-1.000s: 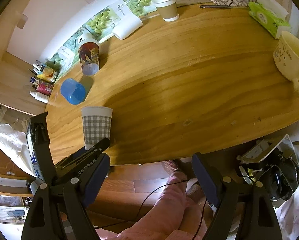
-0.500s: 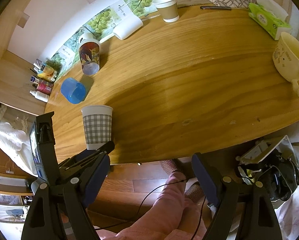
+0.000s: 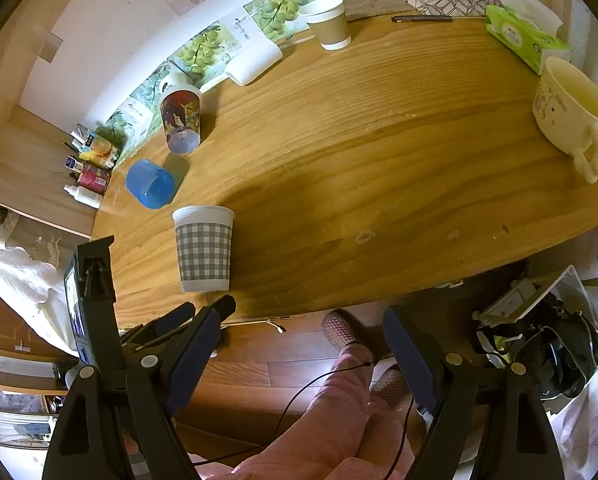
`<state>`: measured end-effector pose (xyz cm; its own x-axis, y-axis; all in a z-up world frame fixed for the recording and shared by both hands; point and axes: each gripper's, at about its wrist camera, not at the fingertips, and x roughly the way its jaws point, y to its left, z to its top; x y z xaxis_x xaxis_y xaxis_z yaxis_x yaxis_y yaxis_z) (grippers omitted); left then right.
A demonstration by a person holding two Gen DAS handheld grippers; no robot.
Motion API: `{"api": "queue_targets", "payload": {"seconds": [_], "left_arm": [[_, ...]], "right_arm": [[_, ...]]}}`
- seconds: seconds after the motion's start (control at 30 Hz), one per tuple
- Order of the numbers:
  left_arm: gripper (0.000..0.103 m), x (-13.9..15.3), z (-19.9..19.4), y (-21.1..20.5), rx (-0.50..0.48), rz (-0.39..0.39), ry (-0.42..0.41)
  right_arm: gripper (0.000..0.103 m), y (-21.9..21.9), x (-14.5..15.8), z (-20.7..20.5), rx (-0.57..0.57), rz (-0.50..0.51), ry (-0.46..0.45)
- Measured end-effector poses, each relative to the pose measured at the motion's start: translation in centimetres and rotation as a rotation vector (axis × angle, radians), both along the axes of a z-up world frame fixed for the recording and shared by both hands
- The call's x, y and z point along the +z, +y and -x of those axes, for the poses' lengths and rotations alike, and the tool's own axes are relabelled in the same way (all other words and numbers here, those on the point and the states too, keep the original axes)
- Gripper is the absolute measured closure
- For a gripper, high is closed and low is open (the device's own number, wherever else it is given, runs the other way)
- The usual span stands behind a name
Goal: Flip cup upright
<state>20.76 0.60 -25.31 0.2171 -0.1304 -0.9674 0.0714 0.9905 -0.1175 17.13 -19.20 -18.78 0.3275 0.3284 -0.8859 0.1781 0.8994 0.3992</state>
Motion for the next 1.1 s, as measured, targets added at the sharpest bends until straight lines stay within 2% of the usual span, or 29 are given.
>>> {"api": "queue_targets", "payload": {"seconds": [0.37,0.5,0.83,1.1], "left_arm": [[0.036,0.8,4.1,1.2,0.037,-0.012,-0.017],[0.036,1.5,5.8,2.2,0.052,-0.039,-0.039],[0.036,4.1,7.6,6.4,0.141,-0.091,-0.140],[0.036,7.0,7.5,10.4,0.157,-0.068,-0.280]], "right_arm": [[0.019,0.6,0.4,2.8,0.033,-0.021,-0.019],[0.019,1.0,0.5,3.8,0.044,-0.032,-0.026],[0.019,4.1,0.8,3.8,0.079,-0.026,-0.091],[0.019,7.1,1.2,2.6,0.074,-0.010,-0.196]]}}
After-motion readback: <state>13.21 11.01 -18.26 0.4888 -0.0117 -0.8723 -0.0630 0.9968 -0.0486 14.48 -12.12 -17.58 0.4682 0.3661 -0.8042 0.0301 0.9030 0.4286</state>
